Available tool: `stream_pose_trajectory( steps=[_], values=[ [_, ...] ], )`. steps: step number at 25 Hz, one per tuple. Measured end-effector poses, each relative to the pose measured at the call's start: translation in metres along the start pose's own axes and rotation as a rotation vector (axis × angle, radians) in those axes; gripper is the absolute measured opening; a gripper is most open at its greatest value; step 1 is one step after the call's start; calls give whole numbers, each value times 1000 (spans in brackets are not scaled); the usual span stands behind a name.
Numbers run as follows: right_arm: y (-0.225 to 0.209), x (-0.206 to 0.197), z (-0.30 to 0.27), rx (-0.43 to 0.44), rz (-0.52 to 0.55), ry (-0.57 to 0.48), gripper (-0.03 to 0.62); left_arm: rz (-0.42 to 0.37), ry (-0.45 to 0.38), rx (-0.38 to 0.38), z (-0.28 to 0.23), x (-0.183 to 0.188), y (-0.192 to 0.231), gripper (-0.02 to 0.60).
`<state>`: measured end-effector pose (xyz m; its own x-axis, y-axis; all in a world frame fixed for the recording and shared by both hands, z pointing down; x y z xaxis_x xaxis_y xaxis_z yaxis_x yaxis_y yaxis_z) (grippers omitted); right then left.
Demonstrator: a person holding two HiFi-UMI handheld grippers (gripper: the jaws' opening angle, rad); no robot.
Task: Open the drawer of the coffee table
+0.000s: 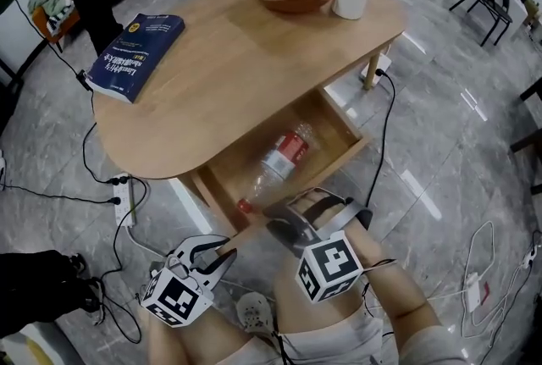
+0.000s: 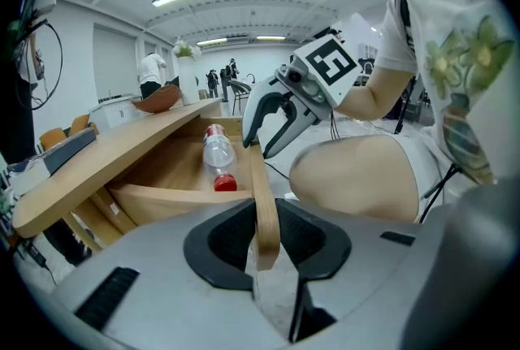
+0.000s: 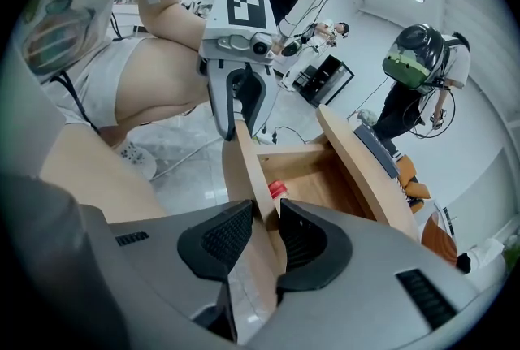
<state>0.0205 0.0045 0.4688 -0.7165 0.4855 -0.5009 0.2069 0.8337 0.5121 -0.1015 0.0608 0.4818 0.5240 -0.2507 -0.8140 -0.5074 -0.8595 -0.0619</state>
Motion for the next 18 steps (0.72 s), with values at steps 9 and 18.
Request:
stream_pose_trajectory(
  steps=[9,18],
  values=[
    [9,-1,5,1,-18,7,109,-29,10,-22,-2,0,-10,86],
    [19,-4,8,8,-40,19,109,-35,15,-54,-6,-2,-20,91]
  ],
)
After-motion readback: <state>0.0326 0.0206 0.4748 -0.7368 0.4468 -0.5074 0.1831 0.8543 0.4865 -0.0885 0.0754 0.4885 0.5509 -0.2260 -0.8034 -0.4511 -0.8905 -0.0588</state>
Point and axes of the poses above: the fingertips, and each gripper's own axes: z backward along the fingers, y to its left, x out of its top, the point moved 6 cm from there along z, backward along the fingers, and after that the axes turned 3 degrees about -y, right-handed, at the moved point
